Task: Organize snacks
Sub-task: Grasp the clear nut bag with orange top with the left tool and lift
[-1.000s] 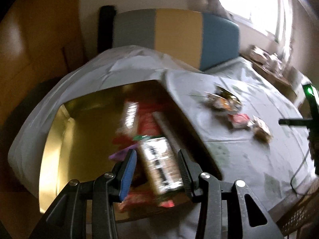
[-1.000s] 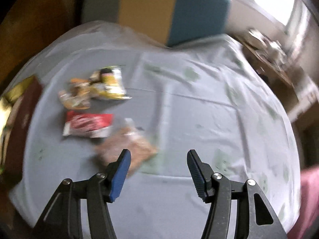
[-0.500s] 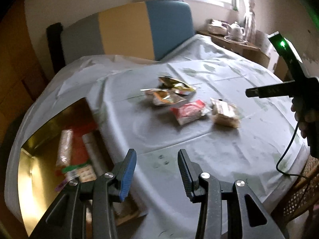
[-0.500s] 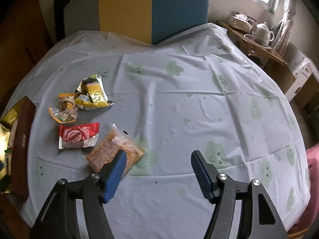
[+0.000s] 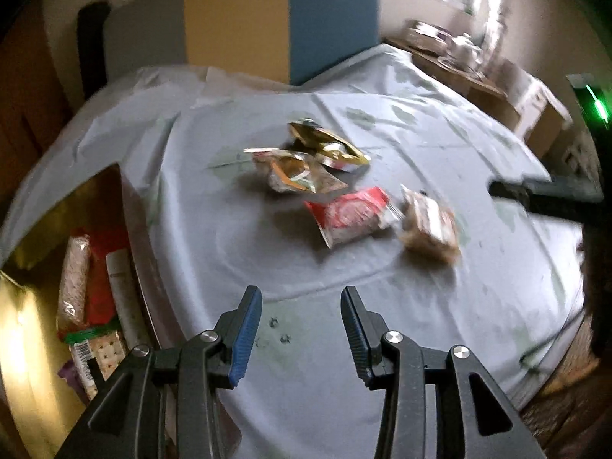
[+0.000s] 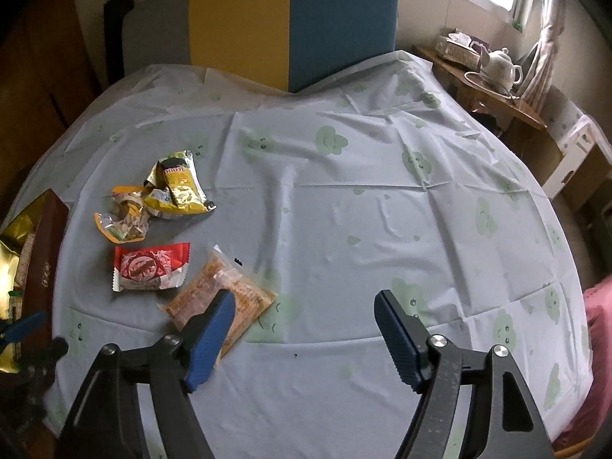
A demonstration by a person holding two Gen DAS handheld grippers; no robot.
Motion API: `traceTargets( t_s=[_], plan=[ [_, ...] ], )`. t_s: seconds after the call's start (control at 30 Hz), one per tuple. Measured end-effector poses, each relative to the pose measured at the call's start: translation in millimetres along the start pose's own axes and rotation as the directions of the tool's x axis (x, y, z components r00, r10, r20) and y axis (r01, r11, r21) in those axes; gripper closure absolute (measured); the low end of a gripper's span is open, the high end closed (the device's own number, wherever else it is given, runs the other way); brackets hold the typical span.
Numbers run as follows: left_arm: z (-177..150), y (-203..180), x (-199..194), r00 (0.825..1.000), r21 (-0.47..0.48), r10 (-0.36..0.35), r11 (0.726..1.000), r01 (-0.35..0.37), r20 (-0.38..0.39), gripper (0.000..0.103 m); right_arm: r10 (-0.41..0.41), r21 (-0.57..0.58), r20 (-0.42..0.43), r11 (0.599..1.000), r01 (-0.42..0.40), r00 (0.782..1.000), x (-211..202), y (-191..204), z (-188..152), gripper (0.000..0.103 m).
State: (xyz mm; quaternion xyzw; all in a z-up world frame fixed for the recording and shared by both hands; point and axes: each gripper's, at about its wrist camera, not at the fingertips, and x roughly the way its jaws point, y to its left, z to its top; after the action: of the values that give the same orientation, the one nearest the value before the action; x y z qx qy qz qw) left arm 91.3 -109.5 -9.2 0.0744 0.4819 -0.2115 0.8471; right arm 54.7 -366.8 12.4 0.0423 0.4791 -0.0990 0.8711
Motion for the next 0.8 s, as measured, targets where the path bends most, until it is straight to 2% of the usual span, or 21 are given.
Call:
traceTargets(
  t_s=[0.13, 0.3, 0.37, 0.53, 0.7, 0.8],
  plan=[
    [21.8, 18.1, 5.4, 1.000, -0.070, -0.018, 0.997, 0.017, -0.010, 0.059, 0.008, 0.006, 0.003, 1.000, -0.008, 1.000, -1.2, -1.1, 1.1, 0.027],
    [48.0, 33.9, 18.5, 0.995, -0.169, -0.094, 0.982, 0.087, -0.035, 0.059, 0.017, 0.011, 0.007, 1.000, -0.017, 1.000, -2.5, -1.9, 1.8, 0.026],
    [58.8, 35.4, 26.8, 0.994, -0.194, -0.104, 0.977, 0.093, -0.046, 0.059, 0.018, 0.011, 0.006, 1.000, -0.019, 1.000, -2.7, -1.9, 1.7, 0.026],
    [88.0, 28.0, 48.3, 0.994, -0.189, -0.097, 0.978, 0.086, -0.050, 0.059, 0.028, 0.025, -0.003, 0.999, -0.028, 1.000, -1.3, -4.3, 2.0, 0.026],
    [110.7, 12.3, 79.5, 0.994, -0.102, -0.032, 0.995, 0.021, -0.106, 0.031, 0.047, 0.047, -0.021, 0.998, -0.046, 0.999, 1.7, -7.0, 1.8, 0.026],
    [117.2, 8.0, 103.4, 0.988, -0.079, 0.010, 0.997, -0.023, -0.156, 0.029, 0.062, 0.045, -0.027, 0.997, -0.061, 0.998, 1.6, -5.6, 1.3, 0.026]
  ],
)
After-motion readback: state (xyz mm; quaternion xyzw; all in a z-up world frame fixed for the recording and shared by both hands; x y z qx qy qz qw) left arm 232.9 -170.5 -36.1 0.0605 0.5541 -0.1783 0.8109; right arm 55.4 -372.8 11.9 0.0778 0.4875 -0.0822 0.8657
